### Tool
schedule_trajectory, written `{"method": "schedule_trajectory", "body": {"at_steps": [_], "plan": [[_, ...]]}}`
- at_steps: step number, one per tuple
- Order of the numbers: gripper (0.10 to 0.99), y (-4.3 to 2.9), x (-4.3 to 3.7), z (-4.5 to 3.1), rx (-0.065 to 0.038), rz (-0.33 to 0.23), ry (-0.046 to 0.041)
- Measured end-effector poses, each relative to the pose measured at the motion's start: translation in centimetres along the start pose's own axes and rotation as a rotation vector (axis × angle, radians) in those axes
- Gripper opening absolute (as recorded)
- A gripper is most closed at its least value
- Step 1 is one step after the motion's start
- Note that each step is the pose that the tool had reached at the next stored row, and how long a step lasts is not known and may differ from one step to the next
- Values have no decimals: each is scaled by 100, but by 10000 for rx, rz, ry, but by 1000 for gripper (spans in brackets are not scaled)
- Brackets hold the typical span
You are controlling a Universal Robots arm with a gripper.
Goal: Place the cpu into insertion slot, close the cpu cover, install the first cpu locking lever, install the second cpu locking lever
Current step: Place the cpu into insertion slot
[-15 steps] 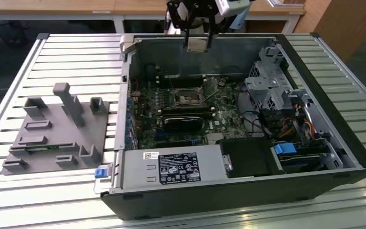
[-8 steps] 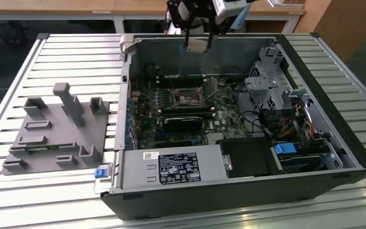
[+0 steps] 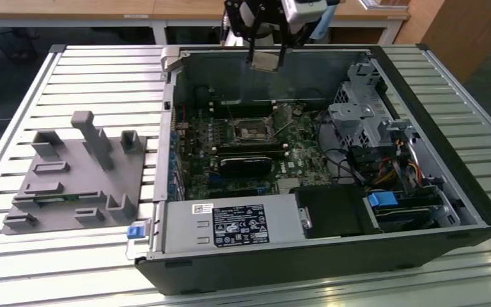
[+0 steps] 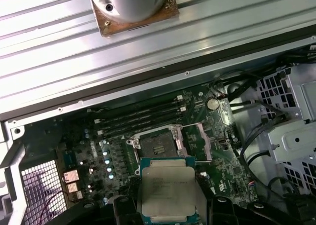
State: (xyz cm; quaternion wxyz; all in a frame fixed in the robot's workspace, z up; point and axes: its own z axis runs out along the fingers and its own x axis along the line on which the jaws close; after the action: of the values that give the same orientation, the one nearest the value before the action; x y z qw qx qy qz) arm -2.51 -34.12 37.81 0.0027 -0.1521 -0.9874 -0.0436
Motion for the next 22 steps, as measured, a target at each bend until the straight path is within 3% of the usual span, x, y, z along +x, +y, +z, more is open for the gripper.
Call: {"method": "schedule_trajectory", "body": {"at_steps": [22], "plan": [[525, 1, 0, 11, 1, 1426, -130]]}}
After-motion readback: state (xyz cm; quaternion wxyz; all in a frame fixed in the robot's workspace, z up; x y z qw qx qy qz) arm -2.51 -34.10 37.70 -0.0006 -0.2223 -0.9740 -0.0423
